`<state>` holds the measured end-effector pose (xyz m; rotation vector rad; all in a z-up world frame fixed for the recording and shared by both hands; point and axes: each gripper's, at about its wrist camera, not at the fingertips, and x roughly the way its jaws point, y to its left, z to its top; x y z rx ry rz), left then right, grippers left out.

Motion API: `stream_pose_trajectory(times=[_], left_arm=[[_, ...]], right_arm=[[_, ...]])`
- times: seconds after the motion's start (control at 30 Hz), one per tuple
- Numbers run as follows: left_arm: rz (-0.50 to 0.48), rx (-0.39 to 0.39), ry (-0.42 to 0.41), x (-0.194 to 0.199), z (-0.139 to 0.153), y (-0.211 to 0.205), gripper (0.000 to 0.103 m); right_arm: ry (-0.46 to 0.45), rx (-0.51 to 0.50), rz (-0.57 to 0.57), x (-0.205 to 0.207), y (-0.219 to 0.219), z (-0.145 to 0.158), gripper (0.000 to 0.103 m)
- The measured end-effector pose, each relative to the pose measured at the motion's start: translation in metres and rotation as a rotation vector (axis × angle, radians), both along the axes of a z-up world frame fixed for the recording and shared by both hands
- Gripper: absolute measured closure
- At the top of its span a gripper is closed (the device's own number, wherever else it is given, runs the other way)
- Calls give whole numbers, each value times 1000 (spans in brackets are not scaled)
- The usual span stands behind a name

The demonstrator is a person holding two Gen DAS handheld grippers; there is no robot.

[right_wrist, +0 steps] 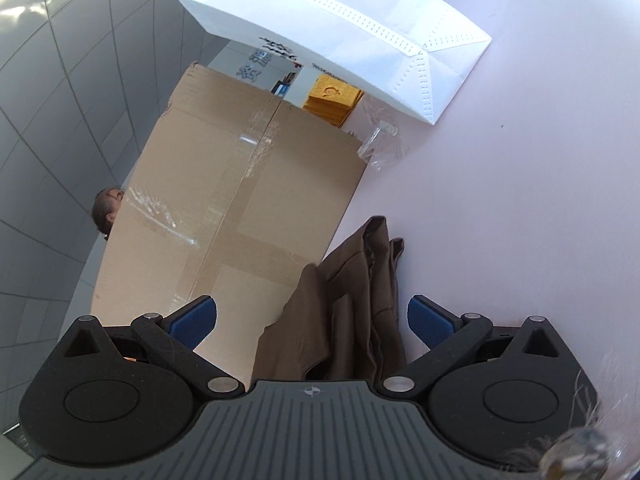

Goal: Fold clothes
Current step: 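Close the left gripper on one vest edge while the right gripper grasps another edge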

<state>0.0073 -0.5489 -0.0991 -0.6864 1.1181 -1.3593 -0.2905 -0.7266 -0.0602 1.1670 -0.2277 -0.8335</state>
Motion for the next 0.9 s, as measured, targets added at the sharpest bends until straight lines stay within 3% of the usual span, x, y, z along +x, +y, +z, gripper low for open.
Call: stream_pose_trajectory(times=[0.1, 0.23, 0.3, 0.33, 0.4, 0.43, 0.5, 0.57, 0.7, 0.9], left_arm=[[77, -129, -31, 12, 14, 21, 100], [152, -213, -26, 31, 19, 39, 100], [159, -205, -21, 38, 16, 37, 100], [163, -187, -14, 40, 13, 34, 100], [173, -160, 14, 44, 7, 34, 100], [181, -153, 19, 46, 5, 35, 101], [200, -157, 8, 47, 7, 41, 101], [217, -171, -9, 47, 10, 50, 101], [255, -230, -57, 44, 27, 75, 101], [344, -321, -162, 37, 63, 132, 101]], right_arm=[[108, 0, 7, 20, -12, 2, 1], [253, -2, 35, 48, -26, 5, 5], [326, -3, 48, 62, -34, 6, 33], [363, -3, 55, 69, -37, 6, 38], [436, -4, 69, 83, -45, 7, 62], [448, -4, 89, 88, -44, 7, 66], [431, -5, 144, 94, -35, 8, 87], [404, -33, 182, 99, -22, 14, 91], [319, -166, 215, 97, 13, 44, 93], [117, -212, 317, 94, 49, 77, 93]])
